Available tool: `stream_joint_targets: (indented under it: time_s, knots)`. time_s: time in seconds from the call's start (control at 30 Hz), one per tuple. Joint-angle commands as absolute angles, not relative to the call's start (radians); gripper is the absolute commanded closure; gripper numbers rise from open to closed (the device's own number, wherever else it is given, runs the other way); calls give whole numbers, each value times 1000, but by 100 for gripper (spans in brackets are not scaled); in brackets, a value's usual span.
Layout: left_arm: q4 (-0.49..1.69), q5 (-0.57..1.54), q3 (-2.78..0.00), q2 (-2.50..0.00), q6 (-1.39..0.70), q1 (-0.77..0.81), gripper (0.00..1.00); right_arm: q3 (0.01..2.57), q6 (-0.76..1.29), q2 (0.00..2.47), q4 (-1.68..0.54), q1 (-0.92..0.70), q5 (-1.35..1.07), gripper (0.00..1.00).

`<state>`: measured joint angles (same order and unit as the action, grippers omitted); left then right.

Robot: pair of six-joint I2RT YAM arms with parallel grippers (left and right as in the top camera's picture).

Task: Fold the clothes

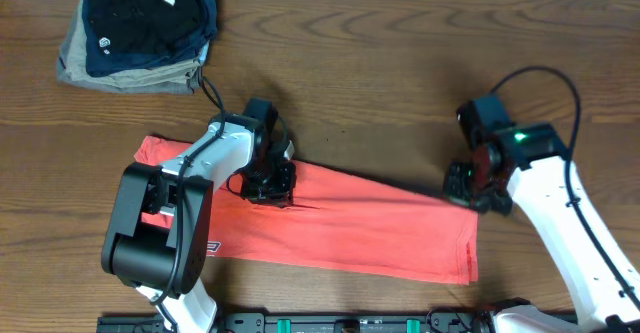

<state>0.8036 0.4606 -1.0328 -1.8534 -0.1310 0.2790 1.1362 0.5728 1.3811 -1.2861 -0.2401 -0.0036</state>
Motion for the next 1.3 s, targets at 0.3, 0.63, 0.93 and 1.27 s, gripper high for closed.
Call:
stream_joint_targets:
  time_s: [0.3, 0.63, 0.93, 1.27]
  knots:
    - [824, 380, -1031, -1884, -136, 278, 83, 1182, 493, 1378, -1324, -261, 42, 99]
    - [825, 380, -1031, -1884, -136, 278, 83, 855, 636, 1378, -1181, -292, 27, 99]
    - [825, 380, -1031, -1884, -136, 278, 83, 775, 635, 1378, -1149, -300, -87, 92]
    - [889, 381, -1044, -1877, -136, 278, 94, 730, 636, 1378, -1119, -300, -87, 14]
